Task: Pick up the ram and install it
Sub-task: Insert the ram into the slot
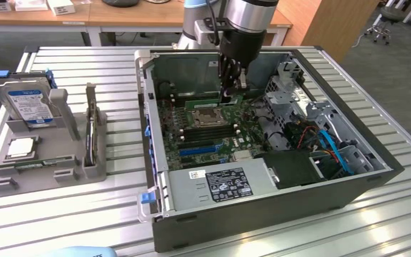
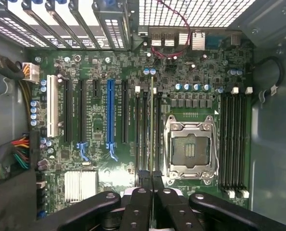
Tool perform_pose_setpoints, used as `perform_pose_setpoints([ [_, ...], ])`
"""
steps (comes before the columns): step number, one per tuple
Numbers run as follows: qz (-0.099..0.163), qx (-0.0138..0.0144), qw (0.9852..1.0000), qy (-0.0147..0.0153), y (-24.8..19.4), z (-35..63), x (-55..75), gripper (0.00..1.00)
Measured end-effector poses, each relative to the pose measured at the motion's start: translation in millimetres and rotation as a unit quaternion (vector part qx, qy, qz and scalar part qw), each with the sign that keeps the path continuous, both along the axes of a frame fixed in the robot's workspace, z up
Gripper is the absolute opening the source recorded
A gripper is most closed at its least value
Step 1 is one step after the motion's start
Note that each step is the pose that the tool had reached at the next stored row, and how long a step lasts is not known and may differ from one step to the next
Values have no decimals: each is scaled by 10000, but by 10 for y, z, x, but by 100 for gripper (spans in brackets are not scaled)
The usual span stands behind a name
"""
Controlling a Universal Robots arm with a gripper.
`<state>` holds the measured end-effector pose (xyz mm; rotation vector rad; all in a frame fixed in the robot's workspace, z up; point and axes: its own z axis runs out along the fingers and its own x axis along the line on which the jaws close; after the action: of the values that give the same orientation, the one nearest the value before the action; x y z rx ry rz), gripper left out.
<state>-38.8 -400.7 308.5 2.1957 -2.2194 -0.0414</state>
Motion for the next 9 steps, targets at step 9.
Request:
perform_pose_setpoints([
  [9, -1, 1, 10000, -1, -11, -32, 0, 12],
])
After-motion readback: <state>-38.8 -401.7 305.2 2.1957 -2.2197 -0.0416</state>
